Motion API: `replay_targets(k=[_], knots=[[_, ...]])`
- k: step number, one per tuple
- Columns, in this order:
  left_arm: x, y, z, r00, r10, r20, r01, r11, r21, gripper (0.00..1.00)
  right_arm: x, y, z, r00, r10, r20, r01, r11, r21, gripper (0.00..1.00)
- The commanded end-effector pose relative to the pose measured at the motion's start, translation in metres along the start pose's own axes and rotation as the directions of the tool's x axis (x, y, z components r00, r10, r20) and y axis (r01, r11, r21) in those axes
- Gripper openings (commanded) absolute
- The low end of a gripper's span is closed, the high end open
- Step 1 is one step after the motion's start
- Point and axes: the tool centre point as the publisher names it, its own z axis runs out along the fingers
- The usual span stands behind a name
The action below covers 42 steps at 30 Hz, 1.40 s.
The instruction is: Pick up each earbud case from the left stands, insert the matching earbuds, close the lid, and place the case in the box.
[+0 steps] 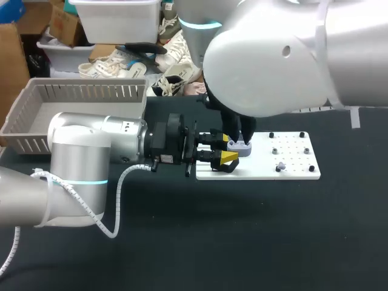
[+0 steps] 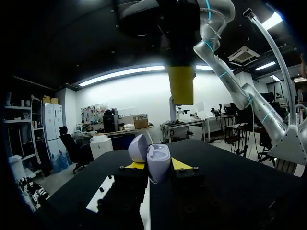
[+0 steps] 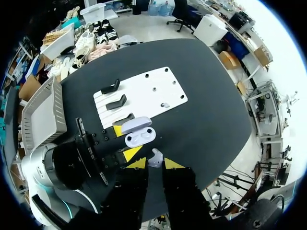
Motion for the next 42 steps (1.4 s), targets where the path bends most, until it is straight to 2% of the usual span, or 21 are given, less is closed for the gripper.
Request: replay_targets(k=[1, 42], knots=[[0.001, 0.001, 0.0, 1.0, 0.001, 0.003, -0.001, 1.0, 0.001, 0.0, -0.003, 0.004, 0.003, 1.0, 0.004, -0.004, -0.004, 1.0, 0.021, 0.0], [0.001, 0.001, 0.0, 1.0, 0.001, 0.003, -0.001, 1.0, 0.001, 0.0, -0.02, 0.008, 0.029, 0.999, 0.033, -0.02, -0.032, 0.999, 0.019, 0.0]])
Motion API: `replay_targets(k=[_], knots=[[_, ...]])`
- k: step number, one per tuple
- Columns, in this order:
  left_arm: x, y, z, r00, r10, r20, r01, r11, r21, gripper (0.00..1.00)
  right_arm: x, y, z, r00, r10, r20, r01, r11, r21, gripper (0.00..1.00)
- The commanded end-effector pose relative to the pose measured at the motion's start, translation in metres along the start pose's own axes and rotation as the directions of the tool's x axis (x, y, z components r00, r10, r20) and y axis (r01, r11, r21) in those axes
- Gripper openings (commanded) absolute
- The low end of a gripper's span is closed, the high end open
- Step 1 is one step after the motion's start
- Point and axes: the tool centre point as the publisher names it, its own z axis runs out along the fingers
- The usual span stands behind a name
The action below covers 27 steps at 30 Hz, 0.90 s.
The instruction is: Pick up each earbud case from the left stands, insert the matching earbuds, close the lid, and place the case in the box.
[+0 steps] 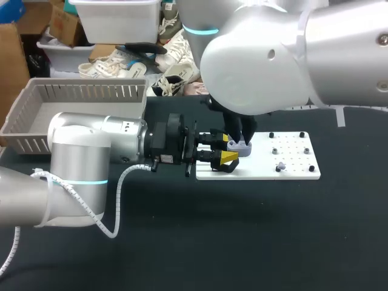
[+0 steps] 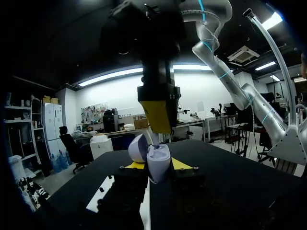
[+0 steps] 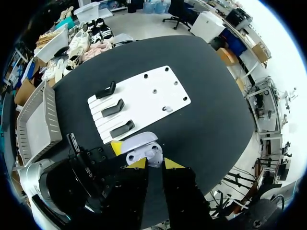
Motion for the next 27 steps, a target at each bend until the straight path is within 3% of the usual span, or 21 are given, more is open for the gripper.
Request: replay_targets(k=[1, 27], knots=[[0.001, 0.001, 0.0, 1.0, 0.001, 0.003, -0.001, 1.0, 0.001, 0.0, -0.001, -0.001, 0.002, 1.0, 0.003, -0.002, -0.003, 1.0, 0.002, 0.0], [0.001, 0.001, 0.0, 1.0, 0.001, 0.003, -0.001, 1.0, 0.001, 0.0, -0.004, 0.001, 0.012, 1.0, 0.006, -0.017, -0.006, 1.0, 0.015, 0.0]])
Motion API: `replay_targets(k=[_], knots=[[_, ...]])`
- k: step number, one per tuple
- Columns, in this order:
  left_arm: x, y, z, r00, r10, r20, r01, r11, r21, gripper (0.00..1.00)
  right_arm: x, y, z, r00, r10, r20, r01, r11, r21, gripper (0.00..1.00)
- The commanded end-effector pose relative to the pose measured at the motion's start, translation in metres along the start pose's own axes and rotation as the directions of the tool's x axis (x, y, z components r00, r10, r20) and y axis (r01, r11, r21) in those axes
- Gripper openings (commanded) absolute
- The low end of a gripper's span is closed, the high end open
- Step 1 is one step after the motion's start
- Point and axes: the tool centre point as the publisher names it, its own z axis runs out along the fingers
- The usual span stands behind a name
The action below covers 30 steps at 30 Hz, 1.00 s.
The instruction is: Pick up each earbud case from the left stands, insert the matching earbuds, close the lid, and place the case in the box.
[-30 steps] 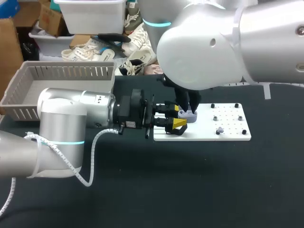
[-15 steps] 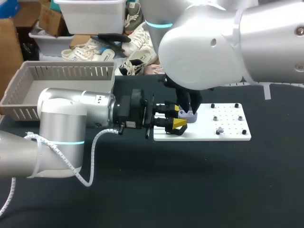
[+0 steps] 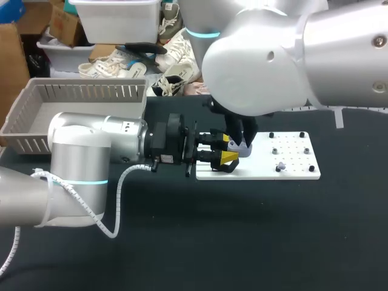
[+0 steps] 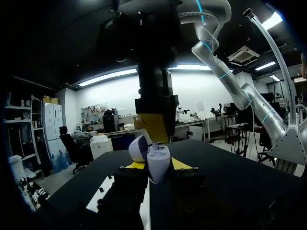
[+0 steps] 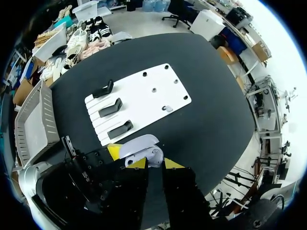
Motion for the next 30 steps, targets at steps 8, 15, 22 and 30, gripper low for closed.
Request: replay_targets(k=[8, 15, 22, 30], knots=[[0.001, 0.001, -0.001, 1.0, 0.001, 0.002, -0.001, 1.0, 0.0, 0.0, -0.002, 0.001, 0.003, 1.0, 0.008, -0.004, -0.007, 1.0, 0.011, 0.0], [0.001, 0.001, -0.001, 1.0, 0.001, 0.002, -0.001, 1.0, 0.0, 0.0, -0.002, 0.002, 0.004, 1.0, 0.01, -0.003, -0.01, 1.0, 0.01, 0.26], [0.001, 0.001, -0.001, 1.0, 0.001, 0.002, -0.001, 1.0, 0.0, 0.0, 0.0, 0.001, 0.001, 1.0, 0.011, 0.001, -0.011, 1.0, 0.0, 0.32], [0.001, 0.001, -0.001, 1.0, 0.001, 0.002, -0.001, 1.0, 0.0, 0.0, 0.014, -0.011, -0.024, 0.998, 0.012, 0.067, -0.01, 0.999, -0.039, 0.36]])
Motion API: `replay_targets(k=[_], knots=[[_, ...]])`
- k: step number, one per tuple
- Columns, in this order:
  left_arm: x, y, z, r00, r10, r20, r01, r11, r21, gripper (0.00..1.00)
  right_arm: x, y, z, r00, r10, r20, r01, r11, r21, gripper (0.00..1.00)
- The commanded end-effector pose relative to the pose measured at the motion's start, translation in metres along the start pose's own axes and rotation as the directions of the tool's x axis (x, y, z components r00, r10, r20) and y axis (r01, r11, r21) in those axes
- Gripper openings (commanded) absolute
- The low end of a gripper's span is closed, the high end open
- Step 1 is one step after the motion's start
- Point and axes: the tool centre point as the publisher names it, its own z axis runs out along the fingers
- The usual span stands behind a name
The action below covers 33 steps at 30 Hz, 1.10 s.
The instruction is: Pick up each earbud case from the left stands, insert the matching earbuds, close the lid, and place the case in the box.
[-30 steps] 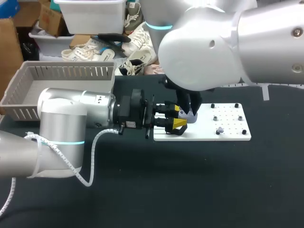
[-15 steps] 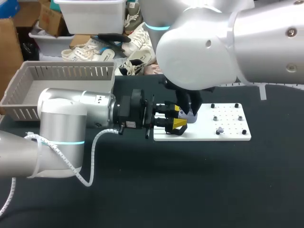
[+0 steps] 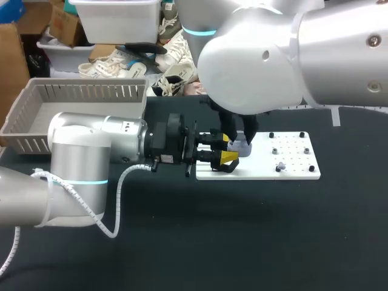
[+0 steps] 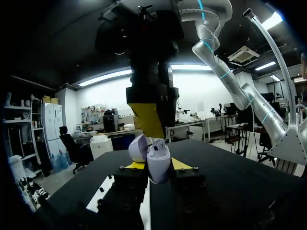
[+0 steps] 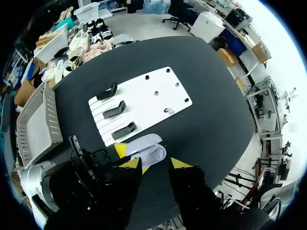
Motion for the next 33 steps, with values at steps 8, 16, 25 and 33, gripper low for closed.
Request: replay_targets(k=[8, 16, 25, 33], knots=[[0.001, 0.0, 0.0, 1.0, 0.001, 0.002, -0.001, 1.0, 0.001, 0.0, 0.015, -0.036, -0.026, 0.992, 0.015, 0.125, 0.0, 0.993, -0.122, 0.42], [0.001, 0.0, 0.0, 1.0, 0.001, 0.002, -0.001, 1.0, 0.001, 0.0, 0.005, -0.058, -0.024, 0.982, -0.013, 0.19, 0.055, 0.975, -0.216, 0.43], [0.001, 0.0, 0.0, 1.0, 0.001, 0.002, -0.001, 1.0, 0.001, 0.0, -0.02, -0.086, -0.017, 0.983, -0.04, 0.182, 0.098, 0.942, -0.321, 0.69], [0.001, 0.0, 0.0, 1.0, 0.001, 0.002, -0.001, 1.0, 0.001, 0.0, -0.038, -0.097, 0.002, 0.984, -0.068, 0.165, 0.127, 0.916, -0.381, 0.67]])
